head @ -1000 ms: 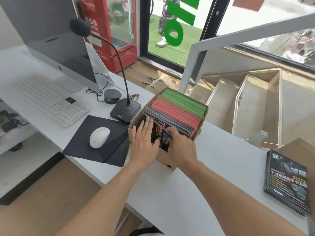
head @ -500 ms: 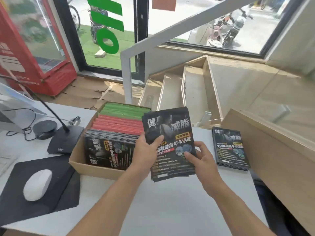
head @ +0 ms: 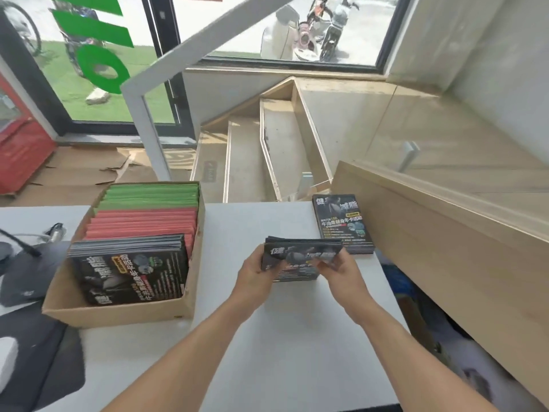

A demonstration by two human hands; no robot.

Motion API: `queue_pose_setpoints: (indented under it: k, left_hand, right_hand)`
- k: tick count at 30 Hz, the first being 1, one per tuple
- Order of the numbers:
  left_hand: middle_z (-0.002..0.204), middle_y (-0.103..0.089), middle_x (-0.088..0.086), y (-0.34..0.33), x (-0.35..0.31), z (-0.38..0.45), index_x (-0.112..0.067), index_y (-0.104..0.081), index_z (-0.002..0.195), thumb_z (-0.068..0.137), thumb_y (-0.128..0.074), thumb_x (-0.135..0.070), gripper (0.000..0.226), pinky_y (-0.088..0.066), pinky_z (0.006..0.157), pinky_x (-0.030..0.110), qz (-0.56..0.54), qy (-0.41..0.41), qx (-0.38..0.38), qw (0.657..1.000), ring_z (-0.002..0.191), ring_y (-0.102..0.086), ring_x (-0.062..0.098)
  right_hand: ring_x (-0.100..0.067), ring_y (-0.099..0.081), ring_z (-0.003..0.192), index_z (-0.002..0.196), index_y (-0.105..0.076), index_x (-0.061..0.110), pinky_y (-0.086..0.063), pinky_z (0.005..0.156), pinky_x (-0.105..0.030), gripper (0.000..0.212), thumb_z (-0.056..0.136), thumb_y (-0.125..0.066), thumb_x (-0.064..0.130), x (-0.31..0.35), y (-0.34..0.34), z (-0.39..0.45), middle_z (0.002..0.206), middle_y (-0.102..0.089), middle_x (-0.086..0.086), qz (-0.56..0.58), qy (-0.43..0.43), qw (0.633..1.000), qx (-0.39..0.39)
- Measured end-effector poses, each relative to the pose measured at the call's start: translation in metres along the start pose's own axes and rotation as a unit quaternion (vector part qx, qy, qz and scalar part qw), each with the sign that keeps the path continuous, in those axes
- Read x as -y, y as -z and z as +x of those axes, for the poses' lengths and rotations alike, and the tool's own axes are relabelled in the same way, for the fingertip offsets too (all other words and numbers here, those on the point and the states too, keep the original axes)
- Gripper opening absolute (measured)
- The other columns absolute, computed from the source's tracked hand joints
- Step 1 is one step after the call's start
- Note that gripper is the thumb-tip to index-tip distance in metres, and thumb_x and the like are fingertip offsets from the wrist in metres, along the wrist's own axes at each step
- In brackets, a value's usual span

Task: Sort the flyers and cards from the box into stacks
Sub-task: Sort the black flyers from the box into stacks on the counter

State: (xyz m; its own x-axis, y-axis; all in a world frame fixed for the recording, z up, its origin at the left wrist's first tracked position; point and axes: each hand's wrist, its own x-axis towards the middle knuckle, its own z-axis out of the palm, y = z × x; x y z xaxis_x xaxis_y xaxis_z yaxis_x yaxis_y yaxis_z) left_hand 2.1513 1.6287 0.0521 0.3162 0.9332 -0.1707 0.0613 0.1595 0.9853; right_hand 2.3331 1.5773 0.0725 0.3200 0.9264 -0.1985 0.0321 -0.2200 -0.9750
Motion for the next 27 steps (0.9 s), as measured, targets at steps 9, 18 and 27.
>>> queue_pose_setpoints:
  k: [9, 18, 27]
  left_hand:
    - [0.095, -0.077, -0.006, 0.017, 0.010, -0.001, -0.022, -0.074, 0.106, 0.096, -0.049, 0.009, 0.041, -0.053, 0.072, 0.020, 0.009, -0.023, -0.104, 0.994, 0.083, -0.069, 0.007]
    - [0.101, -0.077, -0.011, 0.013, 0.025, 0.007, -0.031, -0.073, 0.108, 0.098, -0.046, 0.007, 0.048, -0.054, 0.083, 0.028, 0.091, -0.043, -0.116, 0.988, 0.097, -0.070, 0.013]
    - [0.101, -0.076, -0.005, 0.032, 0.023, 0.013, -0.018, -0.071, 0.107, 0.096, -0.046, 0.012, 0.041, -0.057, 0.077, 0.022, 0.075, -0.033, -0.177, 0.981, 0.094, -0.072, 0.010]
  right_hand:
    - [0.004, -0.069, 0.086, 0.111, -0.065, 0.019, -0.048, 0.065, -0.007, 0.021, 0.093, -0.071, 0.011, 0.009, 0.002, 0.009, 0.097, -0.076, 0.016, 0.024, 0.009, 1.000, 0.016]
    - [-0.014, -0.071, 0.099, 0.110, -0.069, 0.022, -0.058, 0.090, -0.037, 0.021, 0.089, -0.076, 0.021, 0.005, -0.003, 0.023, 0.104, -0.077, 0.007, 0.029, 0.020, 0.999, 0.033]
    - [0.001, -0.071, 0.084, 0.112, -0.070, 0.013, -0.049, 0.065, -0.008, 0.020, 0.092, -0.072, 0.013, 0.012, -0.001, 0.034, 0.097, -0.078, 0.008, 0.039, -0.001, 0.998, 0.041]
